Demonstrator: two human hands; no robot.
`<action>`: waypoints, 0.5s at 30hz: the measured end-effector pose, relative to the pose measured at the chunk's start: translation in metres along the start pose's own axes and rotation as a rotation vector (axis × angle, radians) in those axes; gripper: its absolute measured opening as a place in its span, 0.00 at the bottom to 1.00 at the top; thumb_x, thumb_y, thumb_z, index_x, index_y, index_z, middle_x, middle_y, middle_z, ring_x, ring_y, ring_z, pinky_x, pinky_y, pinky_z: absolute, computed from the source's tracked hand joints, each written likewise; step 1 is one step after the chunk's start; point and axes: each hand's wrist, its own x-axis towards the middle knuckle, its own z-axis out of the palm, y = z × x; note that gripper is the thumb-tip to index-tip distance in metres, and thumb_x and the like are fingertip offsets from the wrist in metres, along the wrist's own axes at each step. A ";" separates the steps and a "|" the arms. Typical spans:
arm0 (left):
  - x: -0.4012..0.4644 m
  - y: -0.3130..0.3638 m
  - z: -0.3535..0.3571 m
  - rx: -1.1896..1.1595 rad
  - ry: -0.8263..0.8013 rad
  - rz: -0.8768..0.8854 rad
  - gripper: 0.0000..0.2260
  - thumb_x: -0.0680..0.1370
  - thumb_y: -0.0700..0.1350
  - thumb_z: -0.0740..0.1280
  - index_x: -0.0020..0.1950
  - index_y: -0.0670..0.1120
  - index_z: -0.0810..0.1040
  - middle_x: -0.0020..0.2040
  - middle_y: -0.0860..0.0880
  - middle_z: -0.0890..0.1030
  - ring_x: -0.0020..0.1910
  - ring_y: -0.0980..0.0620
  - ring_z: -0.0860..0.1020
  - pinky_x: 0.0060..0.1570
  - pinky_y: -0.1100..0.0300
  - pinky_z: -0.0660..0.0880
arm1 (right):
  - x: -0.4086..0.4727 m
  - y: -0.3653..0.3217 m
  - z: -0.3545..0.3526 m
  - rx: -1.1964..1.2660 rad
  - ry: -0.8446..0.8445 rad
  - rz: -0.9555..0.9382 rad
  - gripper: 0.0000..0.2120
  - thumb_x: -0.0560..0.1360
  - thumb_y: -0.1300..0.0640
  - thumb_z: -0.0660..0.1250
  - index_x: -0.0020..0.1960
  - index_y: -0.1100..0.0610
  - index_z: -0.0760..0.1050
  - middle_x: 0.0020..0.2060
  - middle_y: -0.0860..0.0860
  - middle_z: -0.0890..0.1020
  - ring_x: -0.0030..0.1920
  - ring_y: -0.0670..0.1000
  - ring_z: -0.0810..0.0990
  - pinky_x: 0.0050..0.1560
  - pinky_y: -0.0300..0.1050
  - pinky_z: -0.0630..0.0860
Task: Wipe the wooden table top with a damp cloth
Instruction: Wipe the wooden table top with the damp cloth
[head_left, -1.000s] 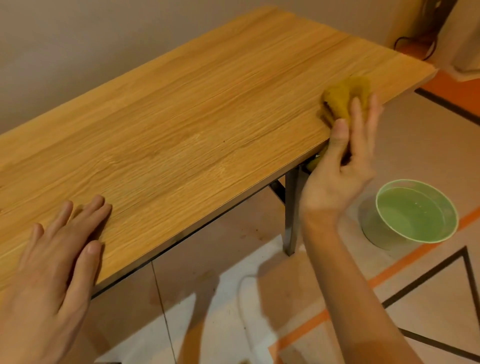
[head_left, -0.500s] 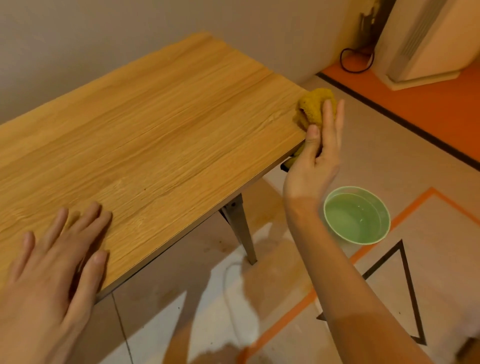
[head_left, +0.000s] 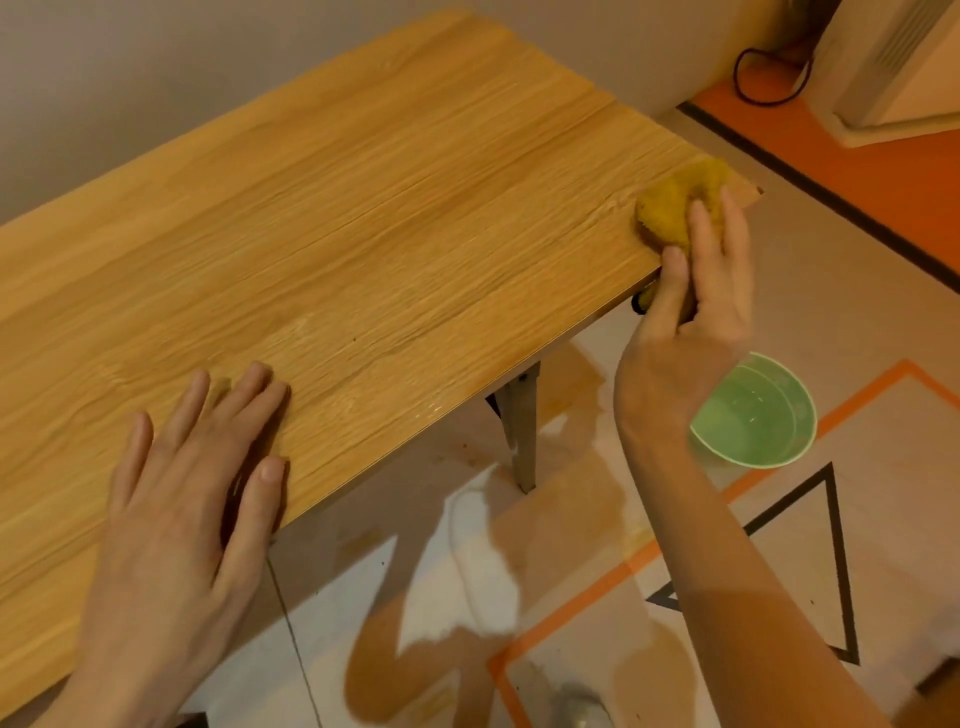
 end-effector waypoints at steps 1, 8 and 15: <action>0.000 0.005 -0.003 -0.038 0.015 0.003 0.23 0.84 0.56 0.49 0.78 0.54 0.65 0.79 0.58 0.63 0.81 0.56 0.52 0.80 0.50 0.43 | -0.009 -0.003 -0.003 -0.011 -0.080 -0.024 0.16 0.81 0.65 0.61 0.67 0.67 0.73 0.69 0.61 0.73 0.72 0.60 0.70 0.72 0.54 0.68; -0.025 -0.012 -0.020 -0.015 0.057 -0.023 0.21 0.84 0.53 0.51 0.77 0.53 0.66 0.79 0.56 0.63 0.81 0.58 0.51 0.79 0.58 0.40 | -0.089 -0.048 -0.014 -0.062 -0.312 -0.246 0.14 0.81 0.65 0.62 0.65 0.68 0.74 0.65 0.65 0.74 0.66 0.66 0.72 0.67 0.55 0.69; -0.090 -0.074 -0.051 0.004 0.093 -0.172 0.23 0.85 0.57 0.47 0.77 0.52 0.66 0.79 0.56 0.63 0.81 0.56 0.52 0.80 0.53 0.42 | -0.171 -0.097 -0.010 -0.086 -0.438 -0.319 0.16 0.83 0.58 0.58 0.68 0.62 0.72 0.67 0.57 0.68 0.64 0.60 0.68 0.66 0.52 0.70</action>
